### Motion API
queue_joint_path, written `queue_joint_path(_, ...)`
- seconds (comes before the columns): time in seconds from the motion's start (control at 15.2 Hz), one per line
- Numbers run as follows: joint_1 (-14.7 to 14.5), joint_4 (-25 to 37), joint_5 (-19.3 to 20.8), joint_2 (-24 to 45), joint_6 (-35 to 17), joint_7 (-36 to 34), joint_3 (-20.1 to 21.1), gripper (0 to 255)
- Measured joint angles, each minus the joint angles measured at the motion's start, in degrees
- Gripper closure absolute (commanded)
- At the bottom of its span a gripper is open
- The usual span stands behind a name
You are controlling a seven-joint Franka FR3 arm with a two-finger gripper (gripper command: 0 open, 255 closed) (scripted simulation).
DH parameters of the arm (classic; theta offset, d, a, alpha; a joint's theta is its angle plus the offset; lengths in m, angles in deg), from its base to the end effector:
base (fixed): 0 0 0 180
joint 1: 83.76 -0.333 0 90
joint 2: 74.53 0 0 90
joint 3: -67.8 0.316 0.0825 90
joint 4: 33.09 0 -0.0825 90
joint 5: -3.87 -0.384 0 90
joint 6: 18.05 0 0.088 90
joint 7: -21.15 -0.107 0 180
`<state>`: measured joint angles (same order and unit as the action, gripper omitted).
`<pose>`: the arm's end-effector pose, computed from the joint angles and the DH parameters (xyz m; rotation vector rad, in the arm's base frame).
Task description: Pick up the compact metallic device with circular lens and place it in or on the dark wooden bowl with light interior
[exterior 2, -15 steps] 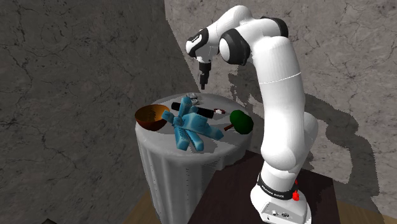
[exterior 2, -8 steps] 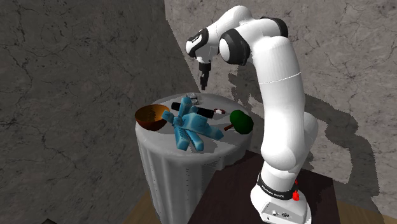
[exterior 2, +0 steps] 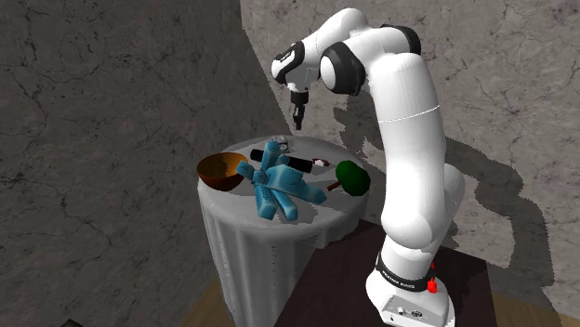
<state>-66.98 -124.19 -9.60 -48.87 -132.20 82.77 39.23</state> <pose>0.5122 -0.4364 0.4017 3.1141 0.3620 0.0202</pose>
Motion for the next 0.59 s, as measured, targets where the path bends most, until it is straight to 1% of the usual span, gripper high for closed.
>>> queue_joint_path(0.07,0.0,0.0,0.0,0.0,0.0,0.0,0.0,0)
queue_joint_path(0.13,0.0,0.0,0.0,0.0,0.0,0.0,0.0,0)
queue_joint_path(0.2,-0.33,0.57,-0.42,0.84,-0.06,-2.24,-0.21,0)
queue_joint_path(0.26,-0.96,1.61,-1.04,2.11,0.13,-6.51,-0.56,0)
queue_joint_path(0.4,-1.82,5.36,-3.1,6.32,0.76,-17.13,-1.27,0)
queue_joint_path(0.53,-1.76,10.73,-5.6,11.39,2.32,-28.17,-2.1,0)
queue_joint_path(0.59,-1.47,14.98,-7.07,14.84,3.68,-34.23,-2.26,0)
